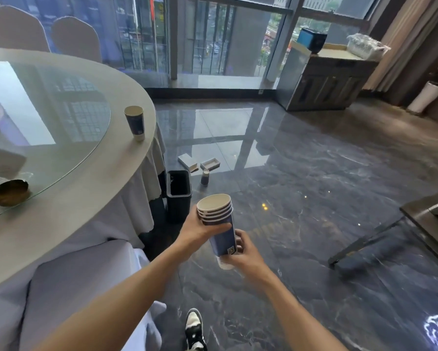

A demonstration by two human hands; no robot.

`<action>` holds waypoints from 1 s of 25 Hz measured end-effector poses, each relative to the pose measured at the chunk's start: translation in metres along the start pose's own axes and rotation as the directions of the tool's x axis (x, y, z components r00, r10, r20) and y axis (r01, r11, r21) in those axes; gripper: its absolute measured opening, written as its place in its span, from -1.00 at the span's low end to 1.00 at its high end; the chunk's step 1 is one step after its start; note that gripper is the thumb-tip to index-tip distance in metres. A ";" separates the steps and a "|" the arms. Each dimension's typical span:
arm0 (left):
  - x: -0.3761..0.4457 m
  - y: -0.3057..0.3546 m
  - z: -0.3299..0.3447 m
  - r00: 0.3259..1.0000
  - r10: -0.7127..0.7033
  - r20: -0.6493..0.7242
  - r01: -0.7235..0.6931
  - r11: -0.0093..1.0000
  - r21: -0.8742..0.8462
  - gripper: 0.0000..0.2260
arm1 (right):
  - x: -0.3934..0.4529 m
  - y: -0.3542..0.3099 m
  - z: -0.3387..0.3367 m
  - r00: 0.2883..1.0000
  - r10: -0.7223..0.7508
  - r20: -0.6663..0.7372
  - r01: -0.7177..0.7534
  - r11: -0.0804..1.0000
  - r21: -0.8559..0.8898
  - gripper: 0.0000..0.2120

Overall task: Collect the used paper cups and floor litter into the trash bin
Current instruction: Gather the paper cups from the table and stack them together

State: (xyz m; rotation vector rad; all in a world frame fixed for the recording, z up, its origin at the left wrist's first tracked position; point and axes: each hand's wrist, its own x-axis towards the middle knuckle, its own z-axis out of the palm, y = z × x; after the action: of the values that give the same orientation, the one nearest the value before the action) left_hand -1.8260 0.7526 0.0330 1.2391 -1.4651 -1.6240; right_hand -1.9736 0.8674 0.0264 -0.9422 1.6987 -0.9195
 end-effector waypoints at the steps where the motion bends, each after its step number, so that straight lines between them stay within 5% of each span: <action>1: 0.021 0.000 -0.002 1.000 -0.005 -0.021 0.005 1.000 -0.010 -0.21 | 0.022 -0.006 -0.004 1.000 -0.001 0.024 0.001 1.000 -0.001 -0.36; 6: 0.104 0.011 -0.032 0.990 -0.018 -0.137 0.017 1.000 -0.007 -0.27 | 0.130 -0.059 -0.020 0.987 0.054 0.151 -0.034 0.991 -0.130 -0.35; 9: 0.145 0.018 -0.059 0.988 0.021 -0.154 -0.007 0.996 0.089 -0.19 | 0.190 -0.113 -0.014 0.993 -0.066 0.094 0.077 0.990 -0.115 -0.49; 11: 0.163 0.025 -0.075 0.985 0.034 -0.168 -0.007 0.987 0.158 -0.15 | 0.219 -0.151 0.000 0.983 -0.150 0.108 0.162 0.981 -0.110 -0.40; 13: 0.175 0.033 -0.091 0.985 0.038 -0.171 -0.005 0.982 0.188 -0.17 | 0.242 -0.180 0.017 0.951 -0.244 0.190 0.285 0.929 -0.237 -0.23; 20: 0.235 0.042 -0.151 0.925 0.020 -0.379 0.066 0.975 0.214 -0.21 | 0.339 -0.212 0.074 0.761 -0.290 0.581 0.608 0.632 -0.481 -0.34; 25: 0.291 0.043 -0.197 0.850 -0.081 -0.521 0.206 0.961 0.186 -0.21 | 0.438 -0.254 0.104 0.688 -0.246 0.683 0.632 0.665 -0.397 -0.26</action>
State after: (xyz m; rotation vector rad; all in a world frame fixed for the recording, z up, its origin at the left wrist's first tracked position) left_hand -1.7592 0.4053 0.0172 1.7905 -1.2633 -1.0946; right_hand -1.9388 0.3529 0.0624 -1.9602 1.2059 -0.2704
